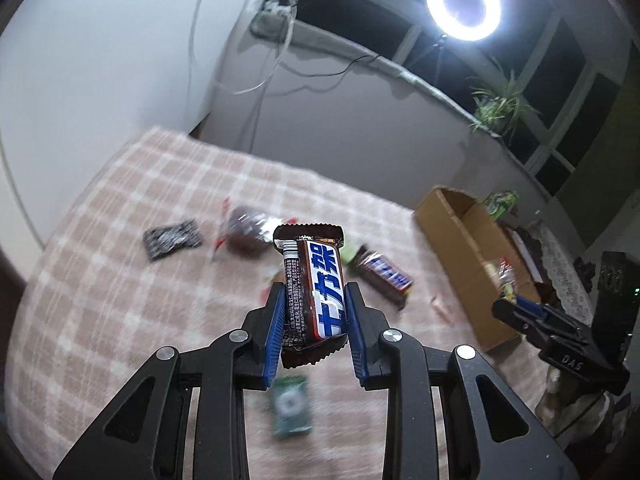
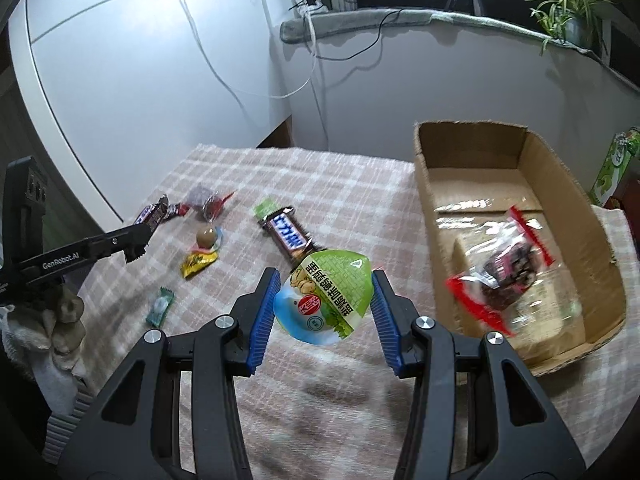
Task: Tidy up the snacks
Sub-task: 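Lift the chocolate bar with the left gripper while the right gripper carries the jelly cup to the box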
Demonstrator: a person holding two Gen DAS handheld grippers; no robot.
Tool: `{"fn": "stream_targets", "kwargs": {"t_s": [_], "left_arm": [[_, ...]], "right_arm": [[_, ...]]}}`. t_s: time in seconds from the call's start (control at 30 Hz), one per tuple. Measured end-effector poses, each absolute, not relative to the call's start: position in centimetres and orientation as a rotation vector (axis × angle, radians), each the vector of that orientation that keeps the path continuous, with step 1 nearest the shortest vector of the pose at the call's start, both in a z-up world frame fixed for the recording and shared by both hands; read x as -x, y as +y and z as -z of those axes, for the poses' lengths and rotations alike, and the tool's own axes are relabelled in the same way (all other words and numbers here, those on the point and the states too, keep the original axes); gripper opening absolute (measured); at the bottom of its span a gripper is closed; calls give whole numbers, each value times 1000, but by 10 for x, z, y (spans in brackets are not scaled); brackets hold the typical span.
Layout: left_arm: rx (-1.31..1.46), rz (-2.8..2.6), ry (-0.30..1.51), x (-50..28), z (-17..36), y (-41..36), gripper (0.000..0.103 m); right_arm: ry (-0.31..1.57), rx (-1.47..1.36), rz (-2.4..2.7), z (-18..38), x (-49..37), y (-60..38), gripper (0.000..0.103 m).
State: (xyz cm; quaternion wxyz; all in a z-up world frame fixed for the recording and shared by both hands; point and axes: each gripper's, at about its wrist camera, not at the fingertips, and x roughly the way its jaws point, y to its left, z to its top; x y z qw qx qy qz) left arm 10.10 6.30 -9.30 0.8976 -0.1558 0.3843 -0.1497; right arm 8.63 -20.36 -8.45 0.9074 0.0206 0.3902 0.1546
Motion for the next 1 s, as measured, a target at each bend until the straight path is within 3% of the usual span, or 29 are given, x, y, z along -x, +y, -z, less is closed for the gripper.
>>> {"fn": "stream_targets", "kwargs": {"t_s": [0.5,1.0], "left_arm": [[250,459,752,-148,68,-29,27],[135,586,788,-185,69,-132,27]], "right_arm": [[766,-68,-204,59,-112,-281,48],[812,-103,-119,68,-157,-343,48]]}}
